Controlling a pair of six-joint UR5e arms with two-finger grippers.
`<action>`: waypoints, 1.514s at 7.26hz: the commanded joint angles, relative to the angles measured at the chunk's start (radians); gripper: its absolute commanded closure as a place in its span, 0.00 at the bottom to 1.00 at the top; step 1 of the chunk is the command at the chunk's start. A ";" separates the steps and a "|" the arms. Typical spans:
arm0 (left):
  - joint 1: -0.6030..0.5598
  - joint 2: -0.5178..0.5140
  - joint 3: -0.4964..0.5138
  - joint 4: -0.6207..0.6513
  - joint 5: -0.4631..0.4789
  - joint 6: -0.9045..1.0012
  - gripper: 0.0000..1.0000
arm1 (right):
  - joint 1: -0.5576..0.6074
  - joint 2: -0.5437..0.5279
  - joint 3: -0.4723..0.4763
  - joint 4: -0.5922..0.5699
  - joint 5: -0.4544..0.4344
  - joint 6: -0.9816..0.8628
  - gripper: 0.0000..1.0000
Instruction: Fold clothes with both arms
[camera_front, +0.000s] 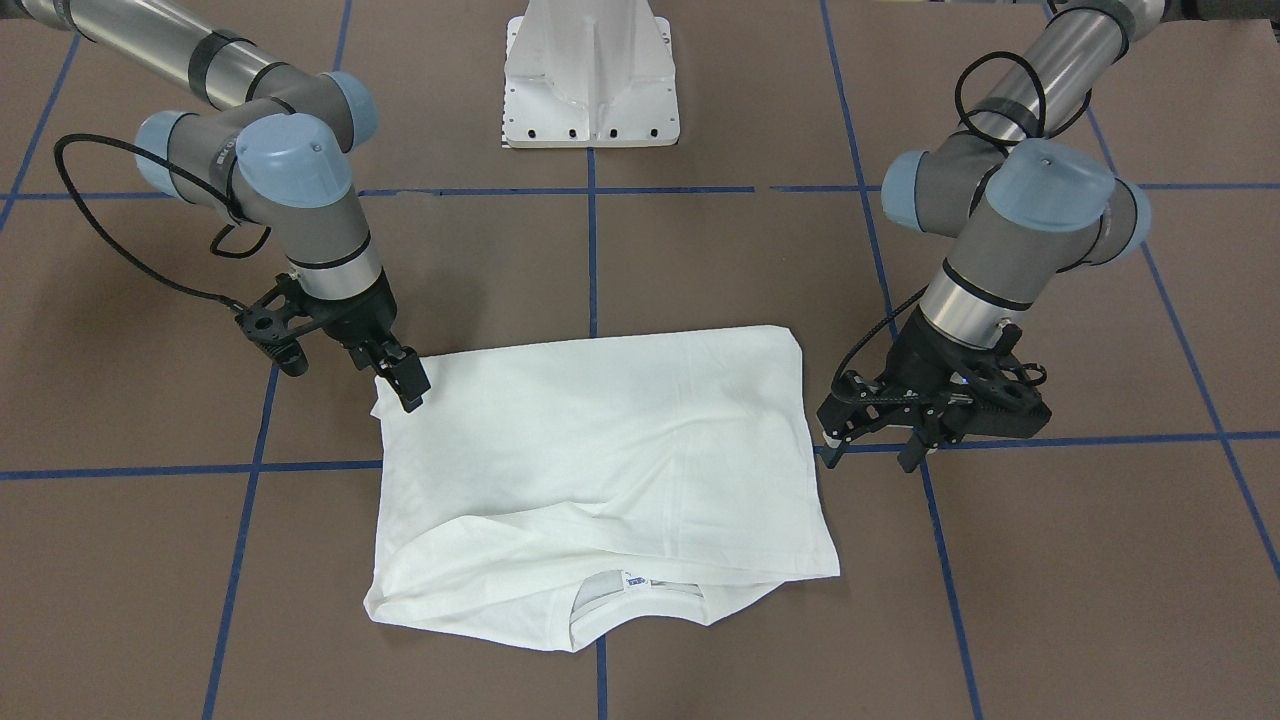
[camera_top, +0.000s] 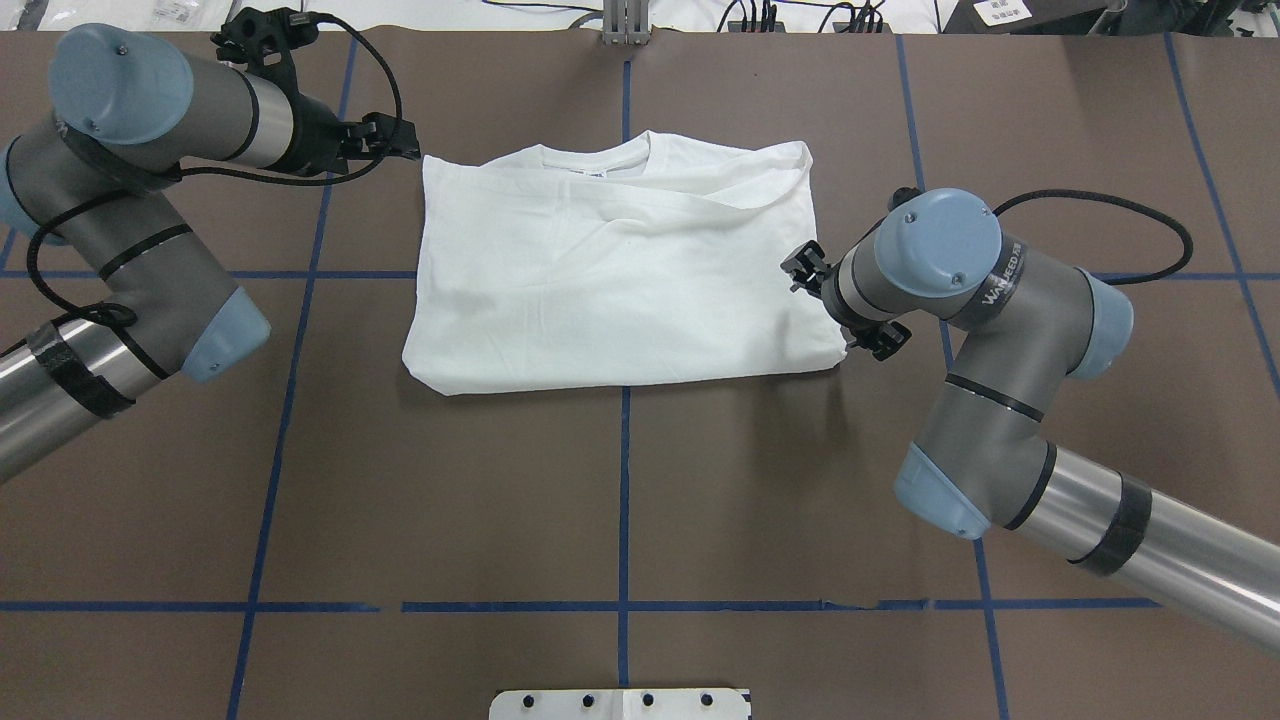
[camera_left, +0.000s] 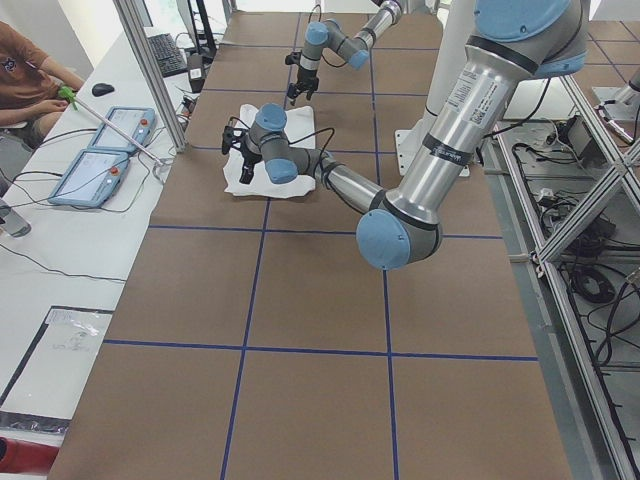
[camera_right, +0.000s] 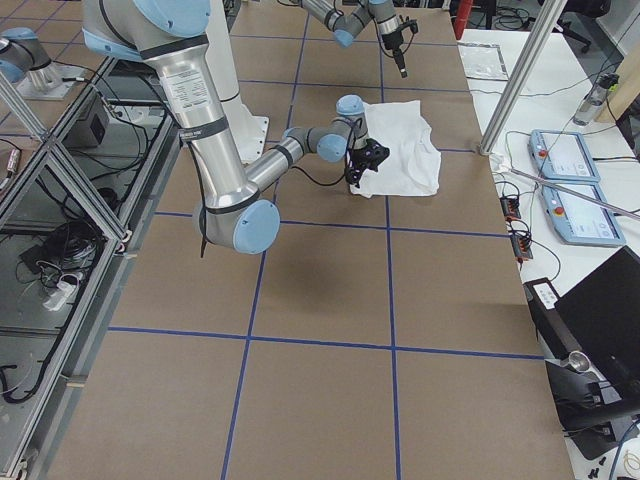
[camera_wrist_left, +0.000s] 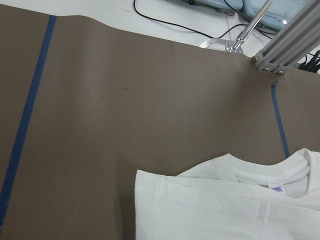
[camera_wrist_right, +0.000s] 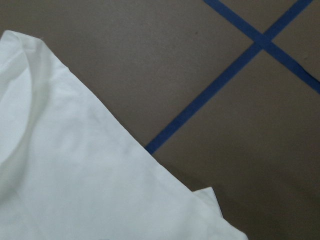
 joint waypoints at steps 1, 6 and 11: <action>0.000 0.009 -0.004 -0.001 0.002 0.001 0.00 | -0.018 -0.016 -0.003 -0.001 -0.014 0.042 0.27; -0.007 0.010 -0.002 0.001 0.001 0.001 0.00 | -0.030 -0.030 -0.001 0.000 -0.002 0.067 1.00; -0.006 0.010 -0.001 0.018 -0.004 0.000 0.00 | -0.031 -0.203 0.293 -0.015 0.141 0.087 1.00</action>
